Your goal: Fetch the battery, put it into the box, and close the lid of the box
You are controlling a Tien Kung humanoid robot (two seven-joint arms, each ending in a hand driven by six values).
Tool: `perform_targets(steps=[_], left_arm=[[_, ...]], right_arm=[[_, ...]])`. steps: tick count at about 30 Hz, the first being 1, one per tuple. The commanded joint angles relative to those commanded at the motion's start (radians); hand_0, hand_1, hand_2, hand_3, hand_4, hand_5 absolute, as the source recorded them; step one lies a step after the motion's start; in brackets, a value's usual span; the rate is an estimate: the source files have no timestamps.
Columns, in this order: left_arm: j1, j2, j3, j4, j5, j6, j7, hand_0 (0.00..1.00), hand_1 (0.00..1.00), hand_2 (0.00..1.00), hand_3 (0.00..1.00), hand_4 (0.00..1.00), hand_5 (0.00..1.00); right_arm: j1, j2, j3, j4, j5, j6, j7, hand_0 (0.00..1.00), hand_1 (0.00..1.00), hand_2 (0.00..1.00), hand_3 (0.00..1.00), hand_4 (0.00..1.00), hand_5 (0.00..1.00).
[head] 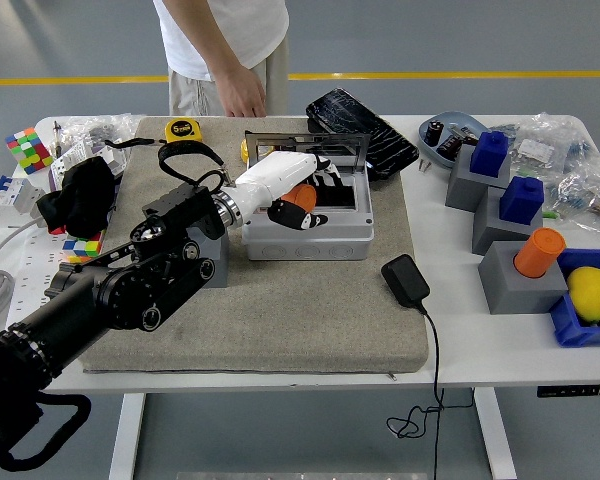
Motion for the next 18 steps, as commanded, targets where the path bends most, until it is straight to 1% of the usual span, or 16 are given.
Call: perform_targets(steps=[2, 3, 7, 8, 9, 14, 15, 18], left_arm=[[0.000, 0.000, -0.001, -0.002, 0.000, -0.001, 0.000, 0.757, 0.762, 0.768, 0.847, 0.998, 0.119], [0.000, 0.000, -0.001, -0.004, 0.000, -0.001, 0.000, 0.762, 0.758, 0.775, 0.853, 0.998, 0.158], [0.008, 0.000, -0.008, -0.028, -0.004, -0.004, 0.004, 0.762, 0.758, 0.775, 0.853, 0.998, 0.158], [0.013, 0.000, -0.012, -0.039, -0.006, -0.006, 0.006, 0.762, 0.758, 0.775, 0.853, 0.998, 0.158], [0.016, 0.000, -0.013, -0.048, -0.010, -0.006, 0.007, 0.719, 0.718, 0.734, 0.844, 0.998, 0.172], [0.047, 0.000, -0.035, -0.119, -0.038, -0.001, -0.011, 0.719, 0.718, 0.734, 0.844, 0.998, 0.172], [0.053, 0.000, -0.043, -0.131, -0.044, 0.002, -0.018, 0.664, 0.665, 0.683, 0.802, 0.998, 0.199], [0.065, 0.000, -0.076, -0.160, -0.067, 0.011, -0.035, 0.664, 0.665, 0.683, 0.802, 0.998, 0.199]], right_arm=[[0.000, 0.000, -0.003, 0.000, 0.004, 0.000, 0.002, 0.742, 0.710, 0.718, 0.711, 0.998, 0.543], [0.000, 0.000, -0.004, 0.000, 0.006, 0.000, 0.002, 0.742, 0.709, 0.718, 0.712, 0.998, 0.543], [0.001, 0.000, -0.007, 0.000, 0.013, -0.001, 0.005, 0.742, 0.709, 0.718, 0.712, 0.998, 0.543], [0.001, 0.001, -0.006, 0.000, 0.013, -0.001, 0.005, 0.742, 0.709, 0.718, 0.712, 0.998, 0.543], [0.000, 0.001, -0.004, 0.000, 0.012, -0.001, 0.005, 0.742, 0.709, 0.718, 0.711, 0.998, 0.543], [-0.005, 0.005, 0.006, 0.000, 0.007, -0.001, 0.002, 0.742, 0.709, 0.718, 0.711, 0.998, 0.543], [-0.005, 0.005, 0.008, 0.000, 0.006, -0.001, 0.002, 0.742, 0.711, 0.718, 0.711, 0.998, 0.543], [-0.007, 0.006, 0.010, 0.000, 0.006, -0.001, 0.002, 0.742, 0.711, 0.718, 0.711, 0.998, 0.543]])
